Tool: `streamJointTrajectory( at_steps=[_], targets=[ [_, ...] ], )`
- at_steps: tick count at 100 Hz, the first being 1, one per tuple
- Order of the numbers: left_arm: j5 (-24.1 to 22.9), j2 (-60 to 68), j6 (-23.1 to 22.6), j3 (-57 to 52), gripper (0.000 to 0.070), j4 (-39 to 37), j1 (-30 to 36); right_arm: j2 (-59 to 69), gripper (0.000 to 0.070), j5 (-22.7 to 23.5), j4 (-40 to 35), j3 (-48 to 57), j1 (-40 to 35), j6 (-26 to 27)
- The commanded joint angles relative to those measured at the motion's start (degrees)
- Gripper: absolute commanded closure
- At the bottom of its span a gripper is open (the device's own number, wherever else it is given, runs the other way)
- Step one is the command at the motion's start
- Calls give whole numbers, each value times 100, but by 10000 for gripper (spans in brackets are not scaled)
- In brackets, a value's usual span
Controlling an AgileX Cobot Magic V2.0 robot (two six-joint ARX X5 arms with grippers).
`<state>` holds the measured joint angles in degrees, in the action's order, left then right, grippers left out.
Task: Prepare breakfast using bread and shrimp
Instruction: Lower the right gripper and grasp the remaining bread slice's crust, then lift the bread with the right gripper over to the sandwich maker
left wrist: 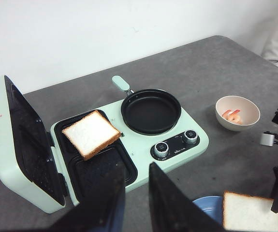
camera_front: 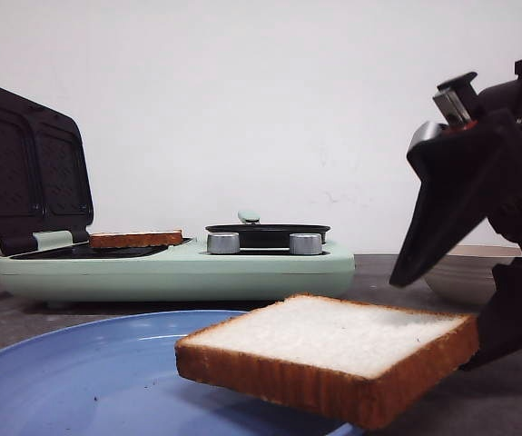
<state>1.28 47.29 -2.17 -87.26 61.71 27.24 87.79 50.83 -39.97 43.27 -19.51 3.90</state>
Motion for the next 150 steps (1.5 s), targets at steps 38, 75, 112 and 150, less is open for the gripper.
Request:
streamJointTrajectory(
  at_steps=[38,75,112,150],
  targets=[
    [-15,90,-17,-129,687,-173,37,-111,700,37,-39,129,-175,-94],
    [-17,101,-13,-129,687,-179,37,-800,700,-37,-92,1794,-175,396],
    [-20,101,-13,-129,687,-372,37,-291,700,-586,3209,2520,-885,2756],
    [-20,101,-7,-129,687,-439,37,1456,700,-1637,5713,2520,-1670,4787]
  ],
)
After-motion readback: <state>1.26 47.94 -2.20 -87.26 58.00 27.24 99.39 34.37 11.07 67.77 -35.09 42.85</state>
